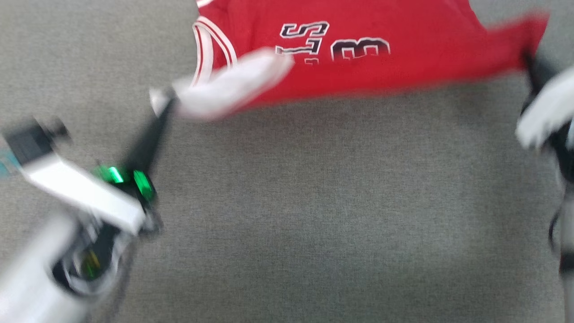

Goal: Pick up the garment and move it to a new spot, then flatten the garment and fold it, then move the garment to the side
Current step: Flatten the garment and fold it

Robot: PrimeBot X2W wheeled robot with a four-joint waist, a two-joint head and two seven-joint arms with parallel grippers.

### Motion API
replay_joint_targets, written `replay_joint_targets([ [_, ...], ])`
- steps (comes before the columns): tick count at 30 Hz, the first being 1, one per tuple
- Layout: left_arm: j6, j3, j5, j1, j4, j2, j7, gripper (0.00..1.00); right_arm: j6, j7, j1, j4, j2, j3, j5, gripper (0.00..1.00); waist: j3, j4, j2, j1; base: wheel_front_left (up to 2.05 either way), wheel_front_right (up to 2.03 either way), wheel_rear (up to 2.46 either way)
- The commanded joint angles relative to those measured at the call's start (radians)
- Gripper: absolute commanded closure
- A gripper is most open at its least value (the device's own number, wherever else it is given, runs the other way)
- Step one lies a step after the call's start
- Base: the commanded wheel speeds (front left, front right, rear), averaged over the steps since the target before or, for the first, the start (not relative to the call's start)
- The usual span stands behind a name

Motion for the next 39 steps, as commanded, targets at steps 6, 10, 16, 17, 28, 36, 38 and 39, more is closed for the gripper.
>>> replay_joint_targets([
  [6,0.002,0.022,0.002,0.306,-0.143,0.001,-0.028,1.0,0.0,0.115,0.412,-0.263,0.002,-0.042,0.117,1.0,-0.041,0.02,0.0,0.0,0.0,0.0,0.0],
  [10,0.002,0.034,0.035,0.434,-0.193,0.033,-0.033,1.0,0.0,0.182,0.606,-0.408,0.039,-0.086,0.15,1.0,-0.056,0.032,0.0,0.0,0.0,0.0,0.0],
  [16,0.002,0.026,0.046,0.554,-0.302,0.1,-0.031,1.0,0.0,0.259,0.815,-0.595,0.089,-0.136,0.175,1.0,-0.055,0.042,0.0,0.0,0.0,0.0,0.0],
  [17,0.002,0.026,0.053,0.557,-0.313,0.109,-0.027,1.0,0.0,0.262,0.829,-0.618,0.097,-0.147,0.178,1.0,-0.053,0.042,0.0,0.0,0.0,0.0,0.0],
  [28,0.002,0.034,0.03,0.306,-0.268,0.083,0.117,1.0,0.0,0.266,0.662,-0.587,0.109,-0.154,0.149,1.0,-0.019,0.015,0.0,0.0,0.0,0.0,0.0],
  [36,0.002,0.152,-0.036,0.101,-0.132,0.019,0.257,1.0,0.0,0.227,0.505,-0.494,0.107,-0.155,0.11,1.0,0.032,-0.007,0.0,0.0,0.0,0.0,0.0],
  [38,0.002,0.162,-0.022,0.083,-0.096,0.003,0.291,1.0,0.0,0.214,0.479,-0.463,0.109,-0.149,0.108,1.0,0.045,-0.013,0.0,0.0,0.0,0.0,0.0],
  [39,0.002,0.169,-0.023,0.074,-0.077,-0.007,0.303,1.0,0.0,0.208,0.467,-0.449,0.112,-0.145,0.107,1.0,0.051,-0.017,0.0,0.0,0.0,0.0,0.0],
])
